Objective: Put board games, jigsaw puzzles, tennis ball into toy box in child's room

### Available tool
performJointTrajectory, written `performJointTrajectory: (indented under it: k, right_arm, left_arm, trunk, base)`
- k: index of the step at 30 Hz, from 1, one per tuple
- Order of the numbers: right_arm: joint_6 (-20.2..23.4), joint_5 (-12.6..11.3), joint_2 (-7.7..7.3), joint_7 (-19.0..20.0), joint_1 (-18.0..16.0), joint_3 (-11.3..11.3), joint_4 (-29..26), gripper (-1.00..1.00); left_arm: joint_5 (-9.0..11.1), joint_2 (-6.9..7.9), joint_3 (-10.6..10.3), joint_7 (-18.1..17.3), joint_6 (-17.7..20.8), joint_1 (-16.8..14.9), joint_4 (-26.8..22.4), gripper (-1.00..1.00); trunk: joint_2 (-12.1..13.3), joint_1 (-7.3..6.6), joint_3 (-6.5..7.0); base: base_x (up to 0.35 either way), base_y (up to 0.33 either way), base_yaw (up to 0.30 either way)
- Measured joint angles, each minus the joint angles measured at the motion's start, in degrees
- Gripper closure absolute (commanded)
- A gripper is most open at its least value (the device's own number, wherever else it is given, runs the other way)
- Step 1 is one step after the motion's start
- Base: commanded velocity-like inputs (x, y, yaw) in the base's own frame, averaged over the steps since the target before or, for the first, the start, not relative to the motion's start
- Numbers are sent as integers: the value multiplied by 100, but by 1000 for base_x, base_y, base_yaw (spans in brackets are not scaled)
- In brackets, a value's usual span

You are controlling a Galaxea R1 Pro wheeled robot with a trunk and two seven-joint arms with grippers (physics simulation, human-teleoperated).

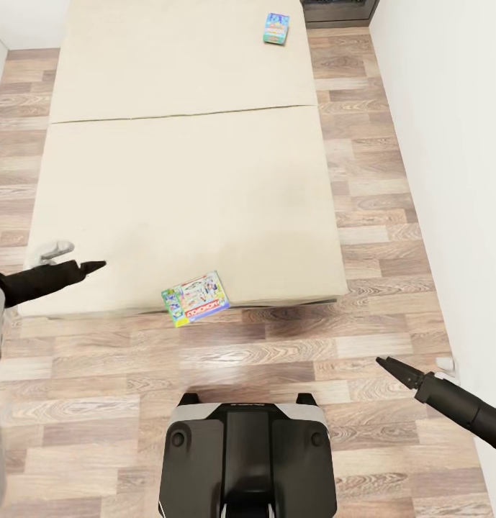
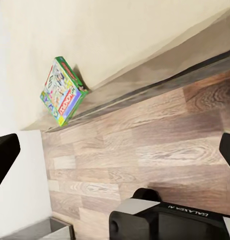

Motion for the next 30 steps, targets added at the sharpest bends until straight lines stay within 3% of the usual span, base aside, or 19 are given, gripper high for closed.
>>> performJointTrajectory:
  k: [1, 2, 4, 5, 7, 11, 14, 17, 18, 21, 24, 30]
  right_arm:
    - [0, 21, 20, -39, 0, 33, -3, -100]
    - [1, 28, 37, -56, 0, 46, -4, -100]
    - [5, 50, 109, -97, 0, 78, -7, -100]
    - [5, 56, 145, -110, 0, 87, -8, -100]
    - [3, 60, 194, -122, 0, 96, -13, -100]
    - [10, 64, 253, -133, -2, 102, -29, -100]
    - [11, 66, 268, -140, -1, 104, -33, -100]
    - [2, 65, 336, -143, -1, 131, -47, -100]
    - [8, 72, 514, -196, -5, 205, -57, -100]
    - [31, 71, 623, -441, -8, 342, -66, -100]
    - [23, 67, 664, -814, -8, 688, -69, -100]
    - [2, 64, 680, -953, -10, 960, -67, -100]
  left_arm:
    - [221, 336, 97, -510, -3, 296, -4, -100]
    - [352, 499, 162, -772, 3, 463, -2, -100]
    - [625, 919, 456, -1692, 4, 1107, 10, -100]
    - [706, 1038, 618, -2084, 7, 1426, 16, -100]
    - [764, 1130, 869, -2604, 9, 1875, 21, -100]
    - [795, 1165, 1165, -3287, 13, 2570, 25, -100]
    - [811, 1151, 1221, -3440, 14, 2783, 26, -100]
    - [815, 1145, 1240, -3489, 14, 2859, 25, -100]
    - [815, 1129, 1228, -3500, 14, 2884, 25, -100]
    - [823, 1100, 1176, -3503, 14, 2891, 26, -100]
    - [823, 995, 1128, -3490, 14, 2894, 26, -100]
    - [819, 923, 1110, -3457, 15, 2895, 24, -100]
  trunk:
    - [0, 0, 0]
    - [0, 0, 0]
    - [0, 0, 0]
    - [0, 0, 0]
    - [0, 0, 0]
    - [0, 0, 10]
    - [0, 1, 31]
    - [0, 1, 44]
    - [0, 1, 45]
    - [0, 2, 46]
    - [0, 2, 46]
    - [0, 1, 46]
  base:
    - [0, 0, 0]
    - [0, 0, 0]
    - [0, 0, 0]
    - [0, 0, 0]
    - [0, 0, 0]
    - [0, 0, 10]
    - [0, 11, 67]
    - [0, 129, 42]
    - [0, 108, 10]
    - [0, 47, 5]
    - [0, 47, 1]
    - [0, 204, 0]
